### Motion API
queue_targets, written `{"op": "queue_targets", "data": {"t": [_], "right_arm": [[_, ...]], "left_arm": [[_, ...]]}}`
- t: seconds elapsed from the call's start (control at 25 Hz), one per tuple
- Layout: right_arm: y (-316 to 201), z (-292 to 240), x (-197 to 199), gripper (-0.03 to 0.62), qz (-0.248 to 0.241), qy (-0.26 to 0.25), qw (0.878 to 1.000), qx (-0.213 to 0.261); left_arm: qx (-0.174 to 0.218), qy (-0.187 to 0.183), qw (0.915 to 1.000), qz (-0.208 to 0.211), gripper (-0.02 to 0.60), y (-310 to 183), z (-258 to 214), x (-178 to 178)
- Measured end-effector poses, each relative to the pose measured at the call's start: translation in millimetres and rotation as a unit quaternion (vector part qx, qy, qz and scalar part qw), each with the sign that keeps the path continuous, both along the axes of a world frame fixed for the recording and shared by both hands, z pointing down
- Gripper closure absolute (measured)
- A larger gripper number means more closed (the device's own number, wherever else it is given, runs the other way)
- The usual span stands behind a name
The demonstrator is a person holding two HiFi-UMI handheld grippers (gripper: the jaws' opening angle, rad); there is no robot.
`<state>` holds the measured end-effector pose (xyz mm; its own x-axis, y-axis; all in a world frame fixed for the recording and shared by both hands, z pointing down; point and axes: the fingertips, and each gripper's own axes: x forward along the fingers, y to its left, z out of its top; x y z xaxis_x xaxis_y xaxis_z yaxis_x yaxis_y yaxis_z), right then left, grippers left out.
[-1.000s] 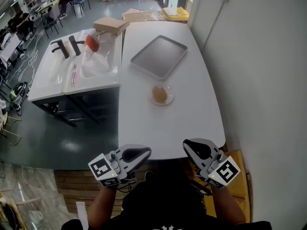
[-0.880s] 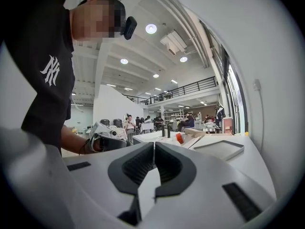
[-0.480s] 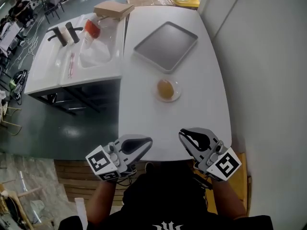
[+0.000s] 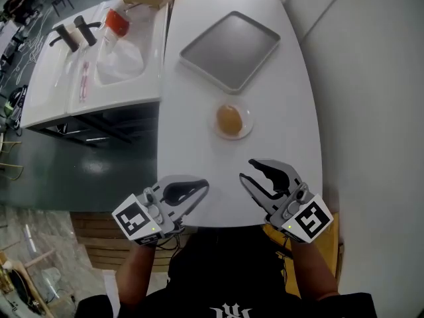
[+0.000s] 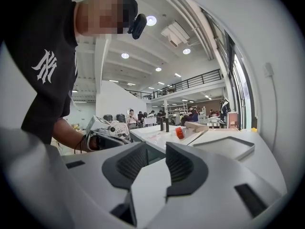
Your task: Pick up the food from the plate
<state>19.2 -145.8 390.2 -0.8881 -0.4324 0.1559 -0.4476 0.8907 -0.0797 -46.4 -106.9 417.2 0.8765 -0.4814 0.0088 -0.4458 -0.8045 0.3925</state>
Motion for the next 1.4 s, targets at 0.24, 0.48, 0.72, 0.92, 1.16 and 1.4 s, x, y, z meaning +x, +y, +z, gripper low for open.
{"op": "queue_targets", "data": {"t": [0.24, 0.48, 0.72, 0.92, 1.16, 1.4], "right_arm": [[-45.3, 25.8, -2.6, 0.416, 0.006, 0.004, 1.0, -0.012], [-52.9, 42.2, 1.1, 0.364, -0.007, 0.045, 0.999, 0.001], [-99.0, 82.6, -8.0, 0.332, -0.011, 0.054, 0.998, -0.019], [-117.6, 105.4, -15.6, 0.282, -0.02, 0.065, 0.997, -0.027], [-144.8, 130.3, -24.7, 0.237, -0.011, 0.072, 0.996, -0.044], [-166.1, 152.8, -35.7, 0.18, 0.012, 0.074, 0.995, -0.072]], "left_arm": [[0.004, -0.033, 0.9994, 0.002, 0.572, -32.2, 20.8, 0.6], [0.009, -0.055, 0.9984, -0.004, 0.572, -38.3, 18.7, 7.4], [0.006, -0.05, 0.9987, -0.003, 0.572, -80.8, 40.0, 5.8], [-0.003, -0.048, 0.9988, -0.003, 0.572, -93.3, 54.3, 6.4], [-0.01, -0.049, 0.9987, 0.003, 0.572, -109.8, 71.5, 13.7], [-0.025, -0.038, 0.999, 0.002, 0.572, -119.8, 82.9, 12.8]]}}
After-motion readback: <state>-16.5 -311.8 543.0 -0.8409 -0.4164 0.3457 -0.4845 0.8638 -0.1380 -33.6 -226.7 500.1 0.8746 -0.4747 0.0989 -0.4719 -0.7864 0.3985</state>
